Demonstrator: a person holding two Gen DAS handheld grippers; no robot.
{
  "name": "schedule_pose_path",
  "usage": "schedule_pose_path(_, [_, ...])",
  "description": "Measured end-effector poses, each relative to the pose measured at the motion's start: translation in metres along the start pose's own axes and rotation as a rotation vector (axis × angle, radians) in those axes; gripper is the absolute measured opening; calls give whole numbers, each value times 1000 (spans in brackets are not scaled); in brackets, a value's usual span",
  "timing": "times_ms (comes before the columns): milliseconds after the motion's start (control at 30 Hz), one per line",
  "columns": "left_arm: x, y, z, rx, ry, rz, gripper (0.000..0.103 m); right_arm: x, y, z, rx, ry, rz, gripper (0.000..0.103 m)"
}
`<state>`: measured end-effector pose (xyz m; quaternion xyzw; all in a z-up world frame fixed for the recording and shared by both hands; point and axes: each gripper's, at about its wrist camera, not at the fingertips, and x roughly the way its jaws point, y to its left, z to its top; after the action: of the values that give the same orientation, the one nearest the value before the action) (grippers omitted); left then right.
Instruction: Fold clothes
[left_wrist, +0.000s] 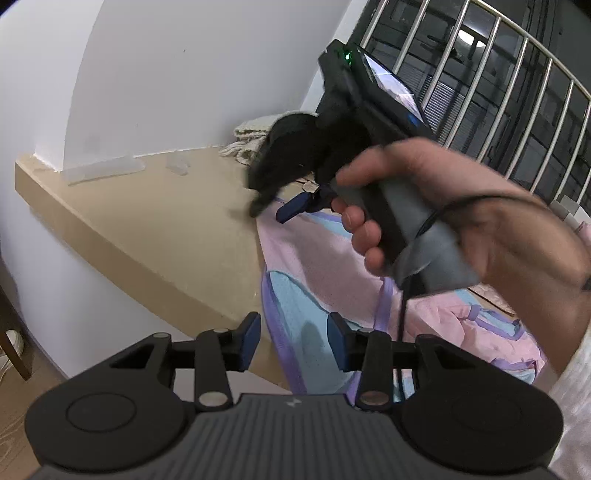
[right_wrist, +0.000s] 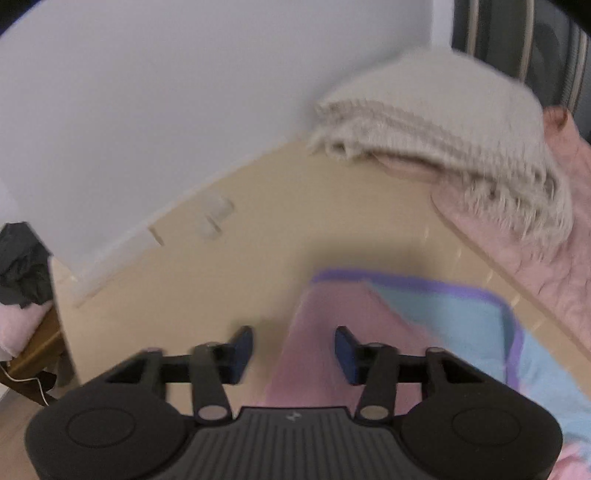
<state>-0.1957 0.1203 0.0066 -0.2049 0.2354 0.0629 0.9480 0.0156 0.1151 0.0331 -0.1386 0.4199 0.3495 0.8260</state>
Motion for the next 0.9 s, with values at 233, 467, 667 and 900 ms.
schedule_pose_path(233, [-3,4,6,-5,10,-21,39,-75,-91,-43,184,-229,207,1])
schedule_pose_path(467, [-3,-15,0,106,41,-86,44,-135,-203,-141,396,-304,-33,27])
schedule_pose_path(667, [2,-9,3,81,51,-42,44,-151,-146,-115,204,-325,87,50])
schedule_pose_path(900, [-3,1,6,62,44,-10,44,-61,-34,-30,-63,-87,174,49])
